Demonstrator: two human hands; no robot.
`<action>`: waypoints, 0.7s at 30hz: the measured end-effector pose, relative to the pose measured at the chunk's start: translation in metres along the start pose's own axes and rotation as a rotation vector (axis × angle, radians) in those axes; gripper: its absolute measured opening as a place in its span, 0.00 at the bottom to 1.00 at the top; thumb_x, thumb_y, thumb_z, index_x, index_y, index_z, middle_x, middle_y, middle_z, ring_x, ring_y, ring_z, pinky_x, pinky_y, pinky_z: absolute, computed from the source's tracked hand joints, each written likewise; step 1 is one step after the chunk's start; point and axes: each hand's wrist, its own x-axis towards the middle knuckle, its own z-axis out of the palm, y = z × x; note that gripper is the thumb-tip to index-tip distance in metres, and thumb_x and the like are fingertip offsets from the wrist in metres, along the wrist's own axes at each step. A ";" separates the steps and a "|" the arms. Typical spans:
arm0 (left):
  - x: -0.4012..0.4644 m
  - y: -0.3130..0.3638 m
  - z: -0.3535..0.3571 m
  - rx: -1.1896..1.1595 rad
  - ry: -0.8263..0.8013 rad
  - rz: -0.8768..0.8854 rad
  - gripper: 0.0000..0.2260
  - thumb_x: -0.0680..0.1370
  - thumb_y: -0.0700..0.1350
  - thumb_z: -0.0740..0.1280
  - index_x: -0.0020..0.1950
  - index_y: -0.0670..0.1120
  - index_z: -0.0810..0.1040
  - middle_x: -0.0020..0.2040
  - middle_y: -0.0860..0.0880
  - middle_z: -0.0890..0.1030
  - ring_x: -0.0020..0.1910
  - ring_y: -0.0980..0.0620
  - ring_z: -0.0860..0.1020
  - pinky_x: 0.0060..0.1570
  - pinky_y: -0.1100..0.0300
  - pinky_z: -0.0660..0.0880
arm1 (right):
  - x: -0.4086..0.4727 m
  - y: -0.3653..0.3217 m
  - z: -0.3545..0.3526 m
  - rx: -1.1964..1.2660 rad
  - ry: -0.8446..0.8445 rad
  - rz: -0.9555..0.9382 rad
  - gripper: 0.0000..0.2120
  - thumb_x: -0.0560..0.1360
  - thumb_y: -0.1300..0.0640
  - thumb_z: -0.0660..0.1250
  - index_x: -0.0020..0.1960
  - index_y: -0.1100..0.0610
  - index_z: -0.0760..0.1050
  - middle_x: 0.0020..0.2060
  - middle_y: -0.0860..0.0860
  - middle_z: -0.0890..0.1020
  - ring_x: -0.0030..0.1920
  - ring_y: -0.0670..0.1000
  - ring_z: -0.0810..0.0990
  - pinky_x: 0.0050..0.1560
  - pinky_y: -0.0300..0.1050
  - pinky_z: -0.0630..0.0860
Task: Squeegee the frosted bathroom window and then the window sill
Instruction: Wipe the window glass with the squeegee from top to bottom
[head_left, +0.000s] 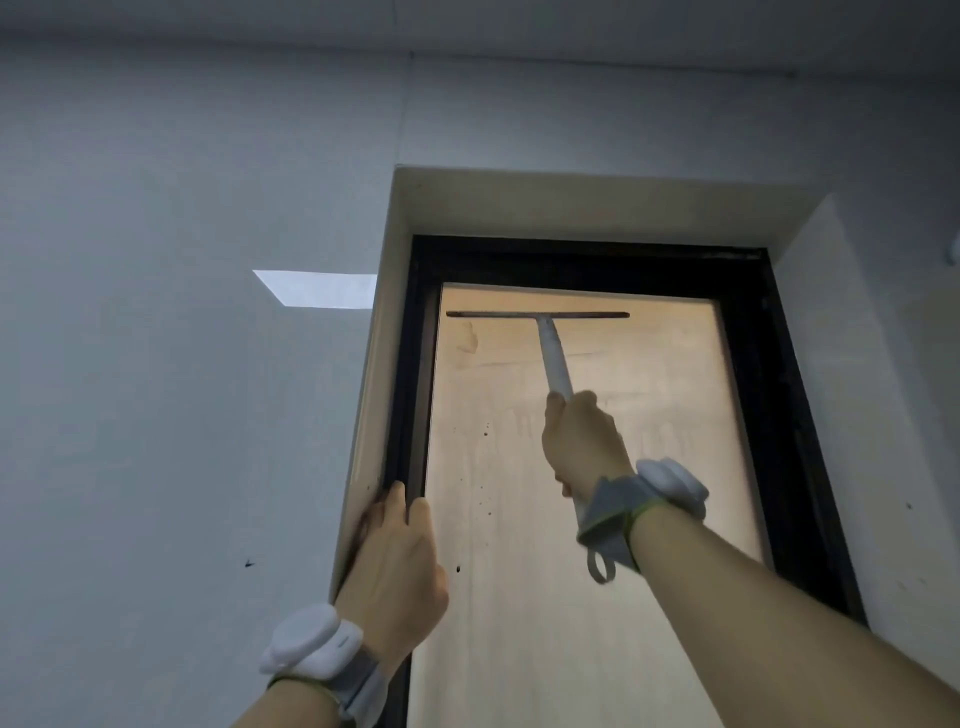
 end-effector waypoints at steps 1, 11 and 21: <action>0.000 0.000 0.001 -0.002 0.003 0.004 0.14 0.78 0.43 0.59 0.63 0.48 0.67 0.77 0.44 0.62 0.71 0.47 0.68 0.71 0.59 0.65 | 0.009 -0.010 -0.003 0.014 0.006 0.021 0.20 0.84 0.47 0.50 0.62 0.63 0.66 0.52 0.60 0.80 0.49 0.62 0.82 0.51 0.58 0.81; 0.000 -0.001 0.001 0.007 -0.010 0.000 0.14 0.77 0.43 0.59 0.64 0.46 0.68 0.77 0.41 0.62 0.72 0.44 0.66 0.72 0.56 0.66 | -0.008 0.021 0.033 -0.099 -0.020 0.028 0.14 0.84 0.46 0.49 0.52 0.56 0.61 0.45 0.54 0.78 0.40 0.55 0.78 0.48 0.58 0.81; -0.014 -0.004 -0.026 0.076 0.094 0.326 0.14 0.75 0.42 0.62 0.59 0.45 0.78 0.65 0.47 0.76 0.66 0.46 0.73 0.59 0.55 0.75 | -0.062 0.053 0.015 -0.153 -0.096 -0.011 0.16 0.84 0.44 0.49 0.52 0.57 0.64 0.40 0.53 0.78 0.38 0.55 0.80 0.38 0.53 0.81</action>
